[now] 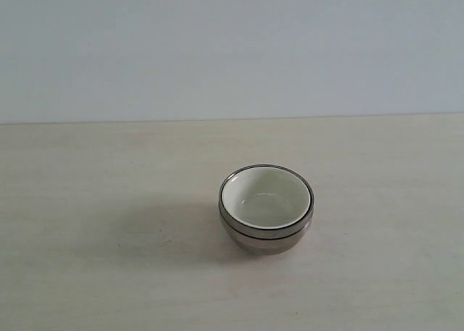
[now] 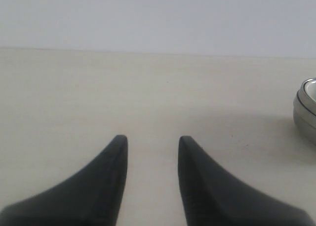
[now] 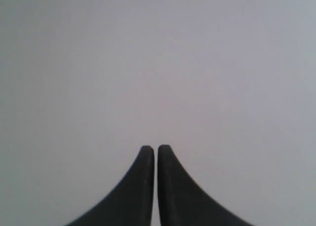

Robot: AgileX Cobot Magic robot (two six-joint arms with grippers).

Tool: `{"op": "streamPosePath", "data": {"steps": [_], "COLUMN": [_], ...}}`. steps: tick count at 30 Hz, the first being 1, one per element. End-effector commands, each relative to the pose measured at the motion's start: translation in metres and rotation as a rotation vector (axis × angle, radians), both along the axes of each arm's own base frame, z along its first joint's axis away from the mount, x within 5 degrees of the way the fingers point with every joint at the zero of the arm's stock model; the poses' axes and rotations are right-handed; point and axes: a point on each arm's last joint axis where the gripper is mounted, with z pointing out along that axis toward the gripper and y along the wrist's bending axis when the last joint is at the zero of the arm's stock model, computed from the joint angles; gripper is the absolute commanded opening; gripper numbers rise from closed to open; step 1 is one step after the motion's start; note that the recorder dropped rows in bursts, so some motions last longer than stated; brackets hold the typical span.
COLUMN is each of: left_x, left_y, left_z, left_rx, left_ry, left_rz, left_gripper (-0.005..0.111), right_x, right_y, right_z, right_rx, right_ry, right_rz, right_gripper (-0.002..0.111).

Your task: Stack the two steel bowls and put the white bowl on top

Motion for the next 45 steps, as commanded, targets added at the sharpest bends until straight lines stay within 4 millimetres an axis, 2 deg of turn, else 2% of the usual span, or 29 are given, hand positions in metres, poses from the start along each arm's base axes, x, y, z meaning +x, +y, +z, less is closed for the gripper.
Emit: {"op": "streamPosePath", "data": {"steps": [1, 6, 9, 20, 24, 27, 32, 38, 41, 45], "left_x": [0.000, 0.000, 0.000, 0.000, 0.000, 0.000, 0.000, 0.000, 0.000, 0.000], "left_y": [0.000, 0.000, 0.000, 0.000, 0.000, 0.000, 0.000, 0.000, 0.000, 0.000], "left_z": [-0.001, -0.001, -0.001, -0.001, -0.001, -0.001, -0.001, -0.001, -0.001, -0.001], "left_rx": [0.005, 0.005, 0.005, 0.005, 0.005, 0.005, 0.005, 0.005, 0.005, 0.005], "left_ry": [0.001, 0.001, 0.001, 0.001, 0.001, 0.001, 0.001, 0.001, 0.001, 0.001], "left_rz": [0.001, 0.001, 0.001, 0.001, 0.001, 0.001, 0.001, 0.001, 0.001, 0.001], "left_gripper": [0.032, 0.032, 0.032, 0.032, 0.032, 0.032, 0.032, 0.032, 0.032, 0.032], "right_x": [0.001, 0.003, 0.003, 0.004, 0.011, 0.024, 0.047, 0.060, 0.063, 0.063], "right_y": [0.003, 0.008, 0.010, 0.010, 0.011, 0.012, 0.012, 0.012, 0.012, 0.012], "right_z": [-0.002, -0.005, -0.005, -0.006, -0.015, -0.036, -0.088, -0.137, -0.155, -0.163], "right_rx": [0.200, 0.584, 0.723, 0.724, 0.718, 0.721, 0.768, 0.801, 0.811, 0.827], "right_ry": [-0.010, -0.021, -0.024, -0.010, -0.018, 0.005, 0.192, 0.339, 0.390, 0.462], "right_rz": [0.133, 0.388, 0.480, 0.499, 0.539, 0.546, 0.469, 0.407, 0.385, 0.347], "right_gripper": [0.000, 0.000, 0.000, 0.000, 0.000, 0.000, 0.000, 0.000, 0.000, 0.000]}}
